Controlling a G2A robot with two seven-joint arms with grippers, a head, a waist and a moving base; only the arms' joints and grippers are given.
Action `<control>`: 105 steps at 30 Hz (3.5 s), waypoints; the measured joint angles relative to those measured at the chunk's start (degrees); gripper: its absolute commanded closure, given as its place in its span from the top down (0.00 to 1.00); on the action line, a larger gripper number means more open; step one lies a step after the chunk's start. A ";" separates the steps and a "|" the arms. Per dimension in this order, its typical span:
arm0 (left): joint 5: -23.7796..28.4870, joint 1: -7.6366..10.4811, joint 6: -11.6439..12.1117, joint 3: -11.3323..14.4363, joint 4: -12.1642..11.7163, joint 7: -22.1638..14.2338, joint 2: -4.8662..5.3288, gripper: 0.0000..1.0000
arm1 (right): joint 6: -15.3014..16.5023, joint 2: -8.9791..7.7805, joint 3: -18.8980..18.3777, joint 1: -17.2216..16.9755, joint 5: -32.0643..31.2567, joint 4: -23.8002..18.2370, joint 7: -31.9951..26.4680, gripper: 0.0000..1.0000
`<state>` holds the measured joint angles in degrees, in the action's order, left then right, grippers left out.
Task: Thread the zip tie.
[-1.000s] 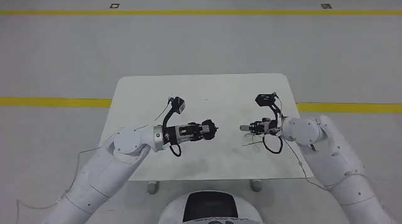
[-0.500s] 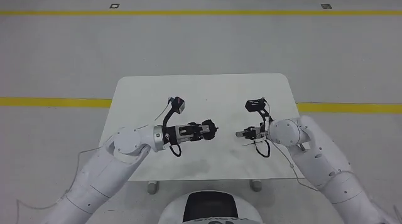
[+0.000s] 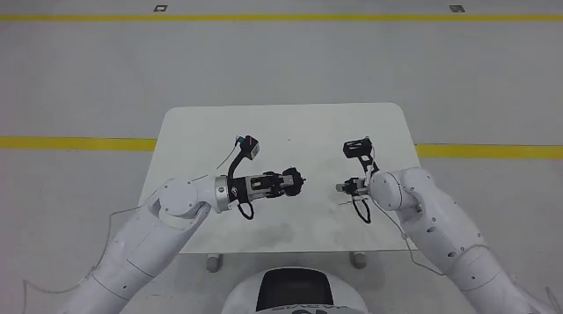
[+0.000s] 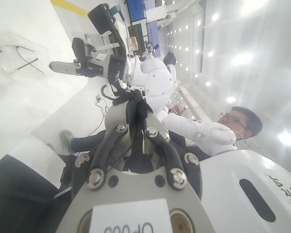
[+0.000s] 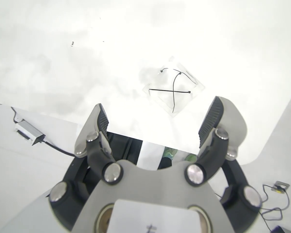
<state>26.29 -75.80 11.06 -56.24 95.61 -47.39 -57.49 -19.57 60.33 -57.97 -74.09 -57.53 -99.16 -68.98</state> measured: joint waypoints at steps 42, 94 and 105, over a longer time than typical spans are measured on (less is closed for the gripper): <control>0.00 0.00 0.00 0.00 0.00 0.00 0.00 0.00 | 0.28 6.85 0.09 2.06 -6.34 13.42 0.45 1.00; 0.00 0.00 0.00 0.00 0.00 0.00 0.00 0.00 | 0.09 14.82 1.29 6.14 -14.63 29.29 0.40 0.19; 0.00 0.00 0.00 0.00 0.00 0.00 0.00 0.00 | 0.09 16.02 0.73 6.47 -15.13 32.07 1.38 0.20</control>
<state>26.29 -75.80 11.06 -56.24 95.61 -47.39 -57.49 -19.48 76.35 -57.24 -67.62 -72.65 -67.09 -67.60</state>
